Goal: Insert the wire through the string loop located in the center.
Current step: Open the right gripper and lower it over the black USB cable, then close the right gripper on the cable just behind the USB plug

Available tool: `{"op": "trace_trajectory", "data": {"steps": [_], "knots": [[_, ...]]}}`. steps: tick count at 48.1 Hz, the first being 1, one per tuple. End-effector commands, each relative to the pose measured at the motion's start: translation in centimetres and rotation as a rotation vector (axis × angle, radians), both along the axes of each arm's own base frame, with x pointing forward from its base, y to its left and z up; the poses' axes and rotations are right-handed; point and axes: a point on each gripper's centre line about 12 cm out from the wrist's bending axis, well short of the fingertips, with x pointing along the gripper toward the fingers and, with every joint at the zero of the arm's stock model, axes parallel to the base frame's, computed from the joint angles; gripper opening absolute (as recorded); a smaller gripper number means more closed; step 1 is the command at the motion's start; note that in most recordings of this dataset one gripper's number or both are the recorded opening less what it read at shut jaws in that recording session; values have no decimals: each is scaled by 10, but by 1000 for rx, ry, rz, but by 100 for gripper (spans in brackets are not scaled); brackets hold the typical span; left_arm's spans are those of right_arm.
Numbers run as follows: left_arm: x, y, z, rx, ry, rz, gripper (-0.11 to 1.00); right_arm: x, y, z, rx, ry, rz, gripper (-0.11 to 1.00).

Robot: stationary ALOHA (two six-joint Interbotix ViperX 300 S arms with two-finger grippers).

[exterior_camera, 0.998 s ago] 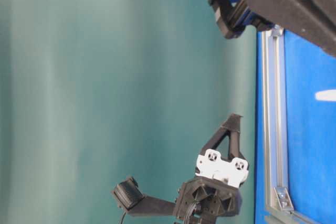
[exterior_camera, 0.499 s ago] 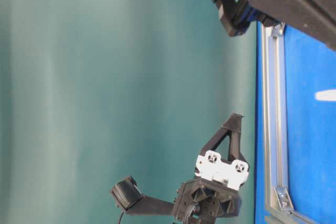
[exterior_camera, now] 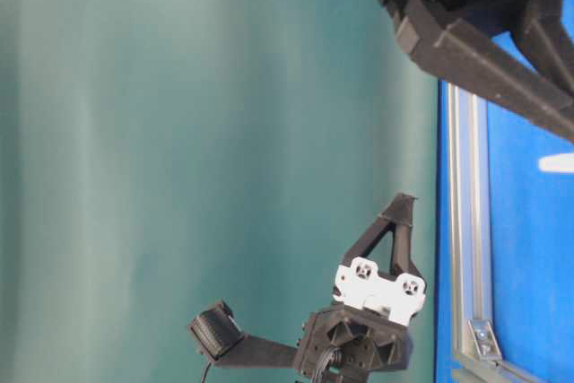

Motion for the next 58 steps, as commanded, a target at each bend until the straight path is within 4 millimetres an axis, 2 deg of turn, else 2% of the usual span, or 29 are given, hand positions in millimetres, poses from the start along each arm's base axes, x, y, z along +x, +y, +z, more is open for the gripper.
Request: {"op": "trace_trajectory", "data": {"steps": [1, 28, 47, 58], "knots": [[3, -1, 16, 18, -49, -7, 0, 3, 0, 14, 16, -35, -7, 85], [2, -1, 15, 15, -47, -5, 0, 10, -7, -40, 30, 128, -104, 85], [-1, -2, 13, 13, -38, -5, 0, 23, -2, -58, 24, 147, -105, 85], [-1, -2, 12, 12, -35, -7, 0, 22, -2, -61, 22, 153, -105, 81]]}}
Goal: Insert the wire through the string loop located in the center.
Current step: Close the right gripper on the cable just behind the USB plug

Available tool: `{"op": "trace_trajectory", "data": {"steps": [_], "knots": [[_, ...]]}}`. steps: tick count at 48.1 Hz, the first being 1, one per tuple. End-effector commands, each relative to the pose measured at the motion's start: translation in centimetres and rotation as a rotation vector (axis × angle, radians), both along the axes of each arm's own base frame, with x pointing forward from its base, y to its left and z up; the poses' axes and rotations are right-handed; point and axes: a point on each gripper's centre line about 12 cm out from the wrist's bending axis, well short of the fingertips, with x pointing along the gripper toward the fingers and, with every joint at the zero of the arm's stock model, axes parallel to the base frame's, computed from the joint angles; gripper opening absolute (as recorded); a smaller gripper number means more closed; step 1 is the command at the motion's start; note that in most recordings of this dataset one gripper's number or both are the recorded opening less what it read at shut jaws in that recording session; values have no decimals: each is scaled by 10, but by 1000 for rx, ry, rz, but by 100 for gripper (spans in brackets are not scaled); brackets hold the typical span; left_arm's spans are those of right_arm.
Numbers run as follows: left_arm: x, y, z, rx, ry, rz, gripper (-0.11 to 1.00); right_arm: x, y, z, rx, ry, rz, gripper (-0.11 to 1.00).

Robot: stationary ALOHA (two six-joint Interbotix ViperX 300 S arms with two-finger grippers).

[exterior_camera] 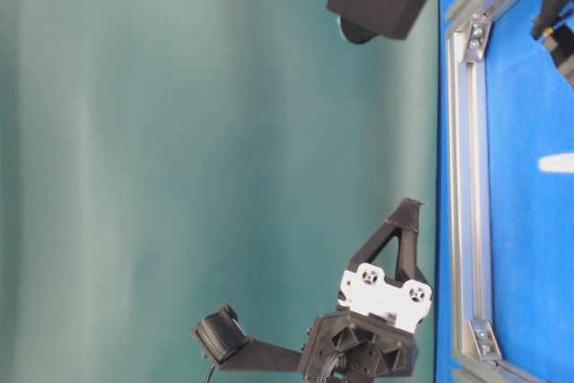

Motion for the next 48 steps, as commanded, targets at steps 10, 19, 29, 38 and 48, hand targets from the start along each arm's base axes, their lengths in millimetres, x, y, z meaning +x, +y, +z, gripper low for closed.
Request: {"op": "trace_trajectory", "data": {"steps": [10, 19, 29, 38, 48], "knots": [[2, 0, 16, 14, -47, -2, 0, -1, 2, 6, 3, -17, 6, 47], [2, 0, 17, 15, -50, -2, 0, -10, 2, 8, 2, -12, 13, 5], [3, 0, 17, 16, -51, -2, 0, -11, 2, 11, 5, -15, 13, -4], [2, 0, 16, 16, -50, -4, 0, -10, 3, 11, 6, -16, 14, -4], [3, 0, 16, 15, -50, -2, 0, -8, 2, 28, 14, -41, 13, -4]]}}
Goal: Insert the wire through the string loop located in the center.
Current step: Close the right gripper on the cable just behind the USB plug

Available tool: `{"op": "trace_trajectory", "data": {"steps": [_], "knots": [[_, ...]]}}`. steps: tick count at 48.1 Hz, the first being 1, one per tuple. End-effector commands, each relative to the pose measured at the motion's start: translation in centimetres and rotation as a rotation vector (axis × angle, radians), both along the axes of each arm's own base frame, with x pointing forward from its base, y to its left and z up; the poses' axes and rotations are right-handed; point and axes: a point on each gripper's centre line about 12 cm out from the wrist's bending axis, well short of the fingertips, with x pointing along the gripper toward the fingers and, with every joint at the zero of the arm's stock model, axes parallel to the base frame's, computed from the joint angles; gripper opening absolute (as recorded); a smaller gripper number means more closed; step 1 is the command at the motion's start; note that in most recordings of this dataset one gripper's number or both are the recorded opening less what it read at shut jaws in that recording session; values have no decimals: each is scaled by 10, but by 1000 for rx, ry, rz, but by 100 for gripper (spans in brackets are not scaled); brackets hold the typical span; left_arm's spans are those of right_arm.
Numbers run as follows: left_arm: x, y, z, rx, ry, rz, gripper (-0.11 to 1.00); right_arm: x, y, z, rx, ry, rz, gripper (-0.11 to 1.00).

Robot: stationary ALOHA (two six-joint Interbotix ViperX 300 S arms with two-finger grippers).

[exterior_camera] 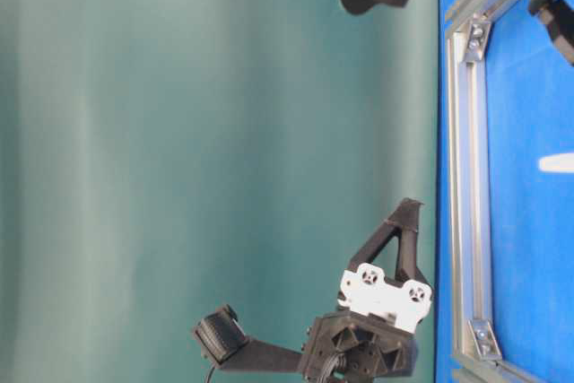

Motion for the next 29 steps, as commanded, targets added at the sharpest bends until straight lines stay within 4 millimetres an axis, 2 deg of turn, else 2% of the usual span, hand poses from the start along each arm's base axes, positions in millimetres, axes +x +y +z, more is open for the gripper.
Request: {"op": "trace_trajectory", "data": {"steps": [1, 16, 29], "knots": [[4, 0, 17, 16, -53, -2, 0, 5, 2, 26, 19, -57, 3, -4], [6, -3, 19, 15, -58, -13, 0, -4, 1, 82, 22, -72, 20, -4], [7, -4, 19, 15, -56, -16, 0, -7, 0, 85, 7, -66, 28, -4]]}}
